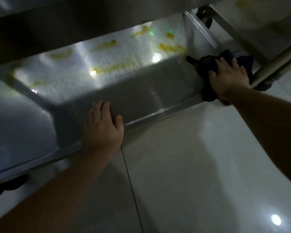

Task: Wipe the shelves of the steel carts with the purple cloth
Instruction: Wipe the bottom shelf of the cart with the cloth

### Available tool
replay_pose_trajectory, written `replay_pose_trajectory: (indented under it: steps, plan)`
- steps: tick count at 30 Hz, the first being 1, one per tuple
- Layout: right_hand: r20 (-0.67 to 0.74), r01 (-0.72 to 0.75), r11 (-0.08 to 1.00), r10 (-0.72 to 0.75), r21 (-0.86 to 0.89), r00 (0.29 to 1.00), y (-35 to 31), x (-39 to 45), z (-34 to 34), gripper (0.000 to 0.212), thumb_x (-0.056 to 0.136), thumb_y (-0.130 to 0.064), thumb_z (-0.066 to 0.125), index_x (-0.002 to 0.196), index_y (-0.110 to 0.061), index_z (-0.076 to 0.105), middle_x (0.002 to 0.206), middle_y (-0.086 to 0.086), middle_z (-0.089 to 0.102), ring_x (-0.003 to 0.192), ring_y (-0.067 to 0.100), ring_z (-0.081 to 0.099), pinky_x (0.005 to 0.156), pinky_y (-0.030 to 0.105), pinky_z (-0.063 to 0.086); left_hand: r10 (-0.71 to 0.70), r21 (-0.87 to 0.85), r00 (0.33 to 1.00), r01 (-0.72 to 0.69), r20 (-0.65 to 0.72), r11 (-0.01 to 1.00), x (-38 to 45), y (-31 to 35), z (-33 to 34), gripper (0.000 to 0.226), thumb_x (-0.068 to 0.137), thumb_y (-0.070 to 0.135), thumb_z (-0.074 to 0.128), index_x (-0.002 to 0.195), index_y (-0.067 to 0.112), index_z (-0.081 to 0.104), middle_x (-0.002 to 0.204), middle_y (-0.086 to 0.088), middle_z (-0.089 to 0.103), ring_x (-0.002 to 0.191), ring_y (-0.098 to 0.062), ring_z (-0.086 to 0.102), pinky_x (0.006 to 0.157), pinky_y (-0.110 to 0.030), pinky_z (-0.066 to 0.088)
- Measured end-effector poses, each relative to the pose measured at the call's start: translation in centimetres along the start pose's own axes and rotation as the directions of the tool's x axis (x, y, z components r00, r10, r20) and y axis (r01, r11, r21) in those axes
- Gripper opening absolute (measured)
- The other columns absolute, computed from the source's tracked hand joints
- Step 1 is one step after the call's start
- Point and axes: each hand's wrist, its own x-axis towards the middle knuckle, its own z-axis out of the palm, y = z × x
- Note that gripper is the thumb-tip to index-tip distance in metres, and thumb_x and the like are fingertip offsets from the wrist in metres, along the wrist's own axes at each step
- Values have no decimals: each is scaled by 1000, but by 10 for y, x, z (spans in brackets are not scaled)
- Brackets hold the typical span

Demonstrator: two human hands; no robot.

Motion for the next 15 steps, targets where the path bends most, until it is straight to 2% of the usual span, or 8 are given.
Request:
replay_pose_trajectory:
  steps: [2,5,9,11,13,15]
  plan:
    - [1,-19,999,19,39,1000,-18,-6,5,63,108,-51,24,166,-29,14,175,-2,11,161,29,3,128,54,7,-1,18,1000,1,-17,1000,-1,-1,1,61,105,36,52,157,6,44,166,-16,38,157,-34,29,125,-50,26]
    - [81,166,984,-171,63,982,-51,-40,11,66,106,-56,24,166,-30,15,174,-7,12,161,28,4,127,54,7,1,44,1000,0,-6,999,2,-3,3,61,105,36,51,158,6,43,167,-15,37,157,-33,28,125,-50,27]
    - [103,484,874,-485,30,868,-88,-96,18,63,106,-58,16,164,-37,20,171,-17,16,161,19,2,128,47,4,-9,32,1000,9,12,999,1,-4,1,62,105,35,51,160,8,40,168,-13,35,158,-31,26,126,-50,25]
    - [123,561,827,-561,38,819,-83,-96,19,60,107,-57,20,164,-39,22,169,-20,17,160,14,2,127,42,1,1,41,1000,-2,22,999,0,-5,-1,63,106,36,51,161,9,39,169,-12,33,158,-30,25,126,-50,26]
    - [100,531,847,-531,28,842,-67,-69,15,58,107,-52,30,163,-38,27,169,-17,22,160,17,8,127,44,6,8,52,1000,-9,22,999,1,-7,-2,63,106,37,50,161,9,39,169,-12,34,158,-30,25,126,-51,26]
    - [51,371,928,-372,32,927,-42,-30,6,56,108,-45,38,162,-32,30,171,-7,26,159,26,15,126,49,14,25,51,1000,-25,-1,998,0,-7,-2,61,105,38,46,158,7,43,166,-15,38,157,-32,29,125,-51,29]
